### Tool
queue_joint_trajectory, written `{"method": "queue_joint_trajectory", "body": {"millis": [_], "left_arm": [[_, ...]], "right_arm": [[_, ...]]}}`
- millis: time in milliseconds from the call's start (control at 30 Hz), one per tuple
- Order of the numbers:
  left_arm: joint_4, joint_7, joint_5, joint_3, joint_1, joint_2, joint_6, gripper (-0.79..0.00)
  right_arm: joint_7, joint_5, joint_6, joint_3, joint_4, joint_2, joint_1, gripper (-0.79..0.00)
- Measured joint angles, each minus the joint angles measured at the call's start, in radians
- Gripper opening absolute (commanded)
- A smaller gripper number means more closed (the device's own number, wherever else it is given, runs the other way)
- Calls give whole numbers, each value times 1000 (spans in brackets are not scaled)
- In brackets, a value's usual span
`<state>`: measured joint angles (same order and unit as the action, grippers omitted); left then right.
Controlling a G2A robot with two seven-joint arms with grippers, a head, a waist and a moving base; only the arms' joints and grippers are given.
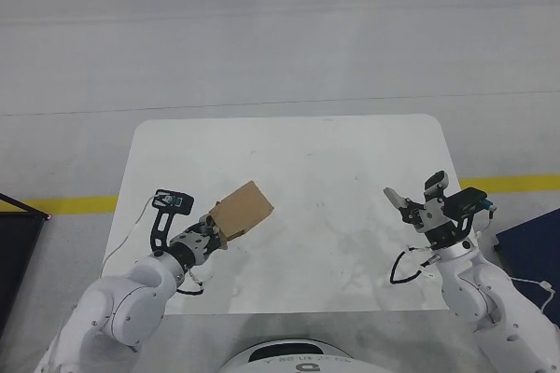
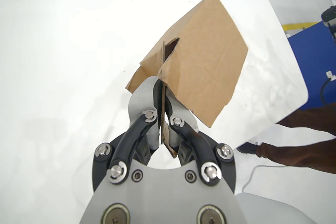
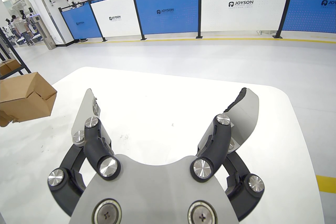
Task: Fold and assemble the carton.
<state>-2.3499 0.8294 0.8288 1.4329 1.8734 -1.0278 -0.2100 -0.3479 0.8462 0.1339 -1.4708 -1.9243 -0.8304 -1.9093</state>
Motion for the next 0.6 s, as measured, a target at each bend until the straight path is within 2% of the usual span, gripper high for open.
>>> {"method": "queue_joint_trajectory", "body": {"millis": [100,600], "left_arm": [[0,64,-26,-3,-19,0,-15,-785],[6,55,-49,-9,-19,-2,-18,-785]], "right_arm": [[0,0,0,0,0,0,0,0],[0,0,0,0,0,0,0,0]]}}
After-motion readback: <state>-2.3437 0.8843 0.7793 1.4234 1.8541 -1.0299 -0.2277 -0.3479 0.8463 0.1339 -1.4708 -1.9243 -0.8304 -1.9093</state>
